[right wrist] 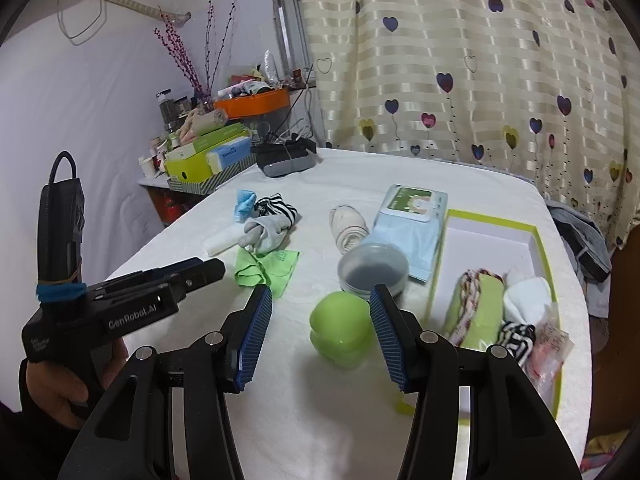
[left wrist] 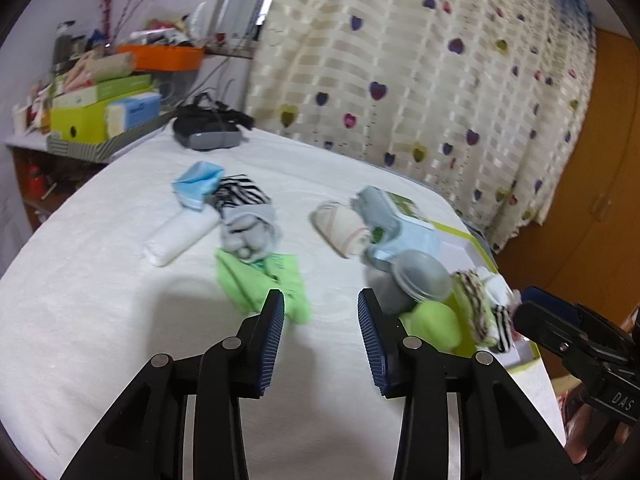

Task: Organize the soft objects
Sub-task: 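Withdraw both tools from the box and move the left tool to the green cloth, then grasp the green cloth with the left tool while the right tool grasps the grey sock, then carry the green cloth and grey sock over the green-rimmed box with both tools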

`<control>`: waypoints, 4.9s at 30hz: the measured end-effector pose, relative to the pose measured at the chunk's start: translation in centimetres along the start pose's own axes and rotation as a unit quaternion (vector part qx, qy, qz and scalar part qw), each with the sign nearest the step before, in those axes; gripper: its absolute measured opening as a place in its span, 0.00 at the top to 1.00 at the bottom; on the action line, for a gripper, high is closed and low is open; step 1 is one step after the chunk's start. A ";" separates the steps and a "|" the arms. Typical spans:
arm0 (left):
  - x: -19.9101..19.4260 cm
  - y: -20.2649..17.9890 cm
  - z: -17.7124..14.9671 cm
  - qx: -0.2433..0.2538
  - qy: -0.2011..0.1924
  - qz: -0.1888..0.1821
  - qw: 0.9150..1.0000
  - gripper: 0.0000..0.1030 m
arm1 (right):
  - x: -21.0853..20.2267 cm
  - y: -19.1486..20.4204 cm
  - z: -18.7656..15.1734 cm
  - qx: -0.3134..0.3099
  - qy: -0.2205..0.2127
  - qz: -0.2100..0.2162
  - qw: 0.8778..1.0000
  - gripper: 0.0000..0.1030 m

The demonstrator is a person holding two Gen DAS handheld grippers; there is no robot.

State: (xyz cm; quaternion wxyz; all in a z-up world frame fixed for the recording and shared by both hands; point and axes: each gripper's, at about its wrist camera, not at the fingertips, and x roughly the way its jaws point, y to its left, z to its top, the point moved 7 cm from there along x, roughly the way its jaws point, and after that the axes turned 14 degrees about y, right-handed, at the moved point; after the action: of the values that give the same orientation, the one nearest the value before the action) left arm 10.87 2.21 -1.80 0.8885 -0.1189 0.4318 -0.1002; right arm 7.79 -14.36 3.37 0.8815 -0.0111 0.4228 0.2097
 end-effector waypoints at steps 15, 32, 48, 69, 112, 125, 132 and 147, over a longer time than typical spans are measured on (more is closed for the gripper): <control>5.2 3.8 1.2 -0.026 0.045 0.020 0.998 0.53 | 3.2 1.7 2.0 -0.028 0.016 0.013 0.999 0.49; 10.2 5.0 2.0 -0.051 0.079 0.043 0.995 0.82 | 6.2 1.9 4.0 -0.031 0.032 0.028 0.999 0.49; 5.1 9.2 0.6 -0.079 0.042 0.021 0.996 0.92 | 13.2 6.8 7.2 -0.040 0.087 0.053 0.994 0.49; 4.0 12.8 0.3 -0.097 0.030 0.010 0.995 0.92 | 21.1 6.9 8.4 0.004 0.158 0.009 0.987 0.67; -5.4 -1.4 0.7 0.015 -0.055 -0.006 0.998 0.92 | 0.6 4.4 3.6 -0.009 -0.010 0.059 0.998 0.80; -6.2 -6.4 0.6 0.060 -0.061 -0.036 0.996 0.92 | -3.4 0.5 2.1 0.023 -0.041 0.032 0.998 0.80; -5.8 -9.5 1.0 0.088 -0.060 -0.055 0.993 0.92 | -5.4 -2.9 1.5 0.053 -0.057 0.006 0.997 0.80; -3.3 -15.5 0.8 0.136 -0.036 -0.088 0.986 0.92 | -7.8 -9.6 -0.4 0.114 -0.069 -0.036 0.990 0.80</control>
State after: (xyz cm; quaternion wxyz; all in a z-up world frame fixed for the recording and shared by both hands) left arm 8.27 -11.49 5.76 0.8991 -0.0380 0.3697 -0.2312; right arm 6.82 -25.97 7.46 0.9109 0.0891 0.3818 0.1286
